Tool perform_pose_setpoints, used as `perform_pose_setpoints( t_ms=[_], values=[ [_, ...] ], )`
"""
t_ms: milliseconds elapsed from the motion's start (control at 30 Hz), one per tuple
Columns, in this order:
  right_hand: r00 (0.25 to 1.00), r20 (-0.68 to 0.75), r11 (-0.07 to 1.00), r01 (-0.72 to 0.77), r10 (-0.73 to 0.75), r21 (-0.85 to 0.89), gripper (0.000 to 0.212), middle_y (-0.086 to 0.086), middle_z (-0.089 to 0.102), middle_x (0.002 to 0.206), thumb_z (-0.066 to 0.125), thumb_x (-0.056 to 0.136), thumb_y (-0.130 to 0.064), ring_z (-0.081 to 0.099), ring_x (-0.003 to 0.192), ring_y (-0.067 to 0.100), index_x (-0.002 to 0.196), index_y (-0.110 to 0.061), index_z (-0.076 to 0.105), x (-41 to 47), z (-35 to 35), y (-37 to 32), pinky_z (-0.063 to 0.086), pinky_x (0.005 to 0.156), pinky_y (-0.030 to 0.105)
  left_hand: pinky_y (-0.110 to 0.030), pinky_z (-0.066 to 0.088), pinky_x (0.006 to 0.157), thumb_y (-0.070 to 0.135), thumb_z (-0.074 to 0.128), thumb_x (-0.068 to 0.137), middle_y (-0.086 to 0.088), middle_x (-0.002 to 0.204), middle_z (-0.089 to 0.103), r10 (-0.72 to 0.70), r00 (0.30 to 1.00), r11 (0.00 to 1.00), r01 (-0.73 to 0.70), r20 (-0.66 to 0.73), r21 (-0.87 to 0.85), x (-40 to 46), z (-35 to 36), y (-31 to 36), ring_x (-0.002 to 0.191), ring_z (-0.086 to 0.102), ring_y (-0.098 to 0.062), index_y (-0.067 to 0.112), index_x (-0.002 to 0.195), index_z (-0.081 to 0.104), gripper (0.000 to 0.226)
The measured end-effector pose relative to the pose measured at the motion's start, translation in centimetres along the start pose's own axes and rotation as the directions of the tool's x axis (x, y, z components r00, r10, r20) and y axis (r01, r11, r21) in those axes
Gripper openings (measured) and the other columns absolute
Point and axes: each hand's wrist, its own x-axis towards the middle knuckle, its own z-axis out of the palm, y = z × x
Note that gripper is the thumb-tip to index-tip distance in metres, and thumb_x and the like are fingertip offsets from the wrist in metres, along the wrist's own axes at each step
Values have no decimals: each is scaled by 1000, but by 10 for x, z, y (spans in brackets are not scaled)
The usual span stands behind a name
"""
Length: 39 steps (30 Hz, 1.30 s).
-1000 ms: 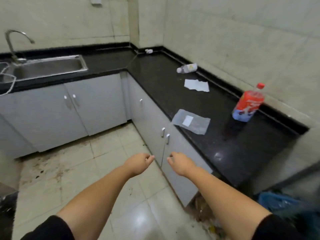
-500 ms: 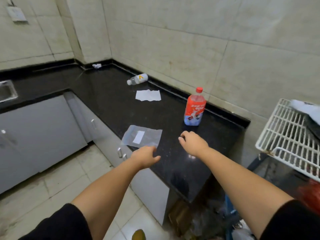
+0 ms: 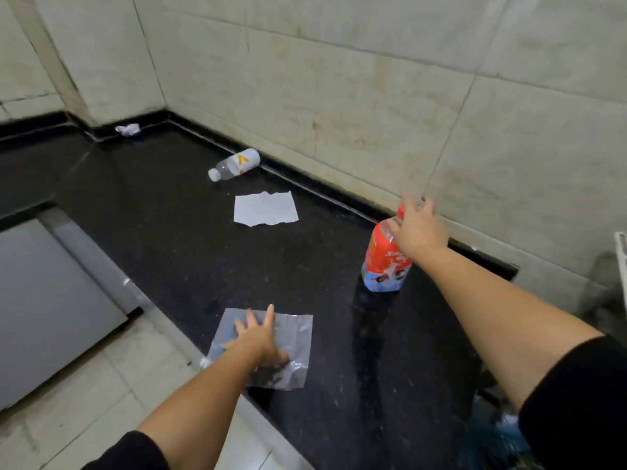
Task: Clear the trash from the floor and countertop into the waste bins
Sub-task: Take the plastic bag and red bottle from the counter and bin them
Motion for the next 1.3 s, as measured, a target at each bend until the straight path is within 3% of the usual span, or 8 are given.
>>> perform_pose_setpoints(
  t_ms=[167,433,567,667,867,1000,1133,1300],
  values=[
    [997,-40,997,67,-68,-36,41,27,49,123,52,94,-35,53,110,46,125,-8,47,15,22,-9,48,85,47,-51,42,99,28,65,80,-11,142,22,62,992,994,-51,-111,99,20,-11,3,134,24,-34,23,140,26,71],
    [986,-17,986,165,-165,-25,37,28,44,123,47,98,-32,61,95,50,121,-3,44,-7,19,-30,49,74,47,-40,46,95,1,43,91,-14,132,37,75,957,996,-84,-281,-20,-6,21,-4,121,44,-35,10,125,41,35],
    [950,43,951,306,-308,48,33,26,41,118,54,94,-27,60,87,48,113,-2,44,-40,12,-44,45,67,43,-41,44,98,1,48,88,-17,129,41,-82,950,959,-7,-302,-285,-41,41,-26,114,51,-37,8,119,46,33],
    [883,99,877,433,-460,207,36,25,41,117,61,90,-20,59,90,44,115,1,45,-83,12,-70,49,79,43,-37,44,99,4,49,90,-16,129,44,-243,903,857,28,-355,-515,-81,62,-56,111,55,-34,9,118,48,29],
    [604,155,607,680,-781,411,30,16,41,105,66,86,-14,57,82,38,104,1,48,-211,34,-135,47,78,41,-34,41,82,-13,40,80,-15,104,40,-594,726,595,105,-348,-797,-193,130,-131,92,53,-37,11,89,41,26],
    [343,262,431,760,-902,487,28,16,41,104,66,85,-15,55,86,36,101,1,49,-320,63,-181,47,82,43,-33,40,81,-11,41,80,-12,100,39,-778,582,413,192,-236,-890,-286,204,-192,105,53,-38,12,90,43,25],
    [46,321,222,813,-946,539,26,6,36,98,66,86,-18,50,80,26,101,-3,50,-441,93,-220,46,82,39,-37,44,87,-10,42,79,-19,109,43,-923,385,134,251,-28,-959,-385,285,-252,99,57,-41,9,94,48,25],
    [-157,423,124,816,-892,564,30,17,47,113,65,87,-19,58,94,34,108,-3,51,-596,128,-259,46,81,37,-35,42,88,-4,43,87,-18,119,49,-951,218,-145,316,221,-937,-486,392,-312,111,51,-36,2,112,51,28]
  ],
)
